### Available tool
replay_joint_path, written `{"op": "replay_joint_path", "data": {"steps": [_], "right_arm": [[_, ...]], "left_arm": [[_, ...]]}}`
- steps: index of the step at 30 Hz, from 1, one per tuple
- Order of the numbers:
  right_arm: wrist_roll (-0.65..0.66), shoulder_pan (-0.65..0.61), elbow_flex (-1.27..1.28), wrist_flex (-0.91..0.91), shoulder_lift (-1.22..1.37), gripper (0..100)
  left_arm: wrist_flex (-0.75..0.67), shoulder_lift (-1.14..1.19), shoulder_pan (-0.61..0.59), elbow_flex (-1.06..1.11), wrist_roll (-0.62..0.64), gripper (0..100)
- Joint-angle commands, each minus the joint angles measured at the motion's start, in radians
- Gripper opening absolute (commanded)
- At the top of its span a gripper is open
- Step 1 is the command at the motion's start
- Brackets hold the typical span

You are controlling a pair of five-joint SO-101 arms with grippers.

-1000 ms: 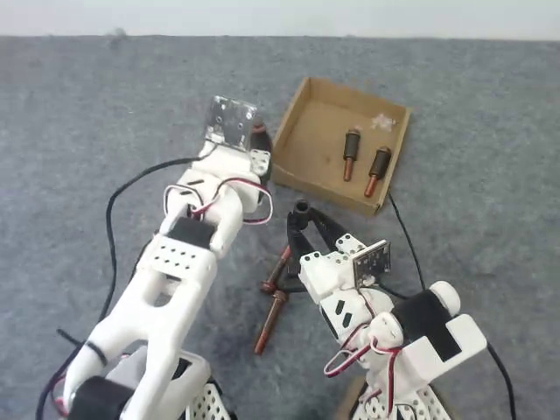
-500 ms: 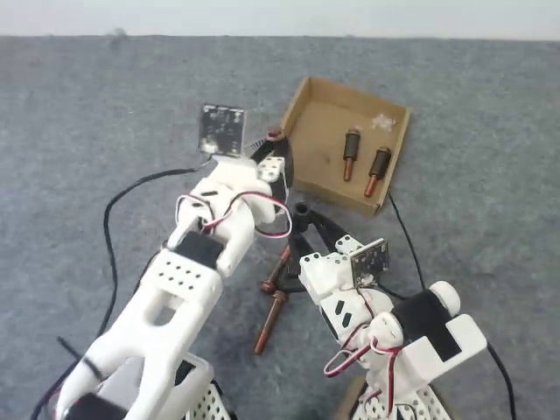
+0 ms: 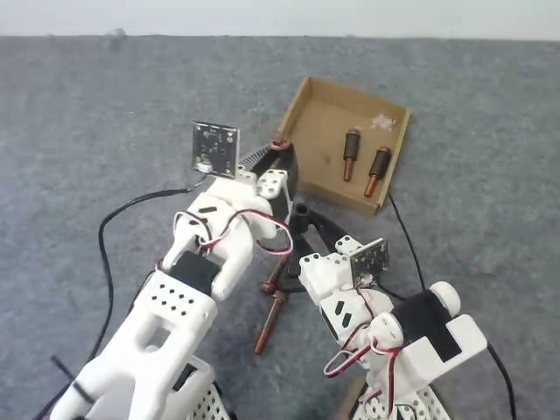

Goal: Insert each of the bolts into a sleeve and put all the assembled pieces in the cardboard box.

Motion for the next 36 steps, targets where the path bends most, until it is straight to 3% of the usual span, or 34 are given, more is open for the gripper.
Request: {"op": "replay_joint_path", "data": {"steps": [1,6,13,28,36], "right_arm": [[-0.008,-0.008,0.021,0.004,-0.004,0.6],[-0.006,-0.008,0.021,0.004,-0.004,0.6],[-0.006,-0.008,0.021,0.004,-0.004,0.6],[-0.005,-0.008,0.003,0.064,-0.004,0.6],[-0.005,-0.008,0.003,0.064,-0.004,0.6]], "left_arm": [[0.002,0.031,0.043,-0.025,0.009,1],[0.014,0.120,0.038,-0.074,0.008,1],[0.299,0.014,0.046,-0.209,0.008,1],[0.311,0.009,0.097,-0.222,0.006,1],[0.313,0.015,0.095,-0.213,-0.071,1]]}}
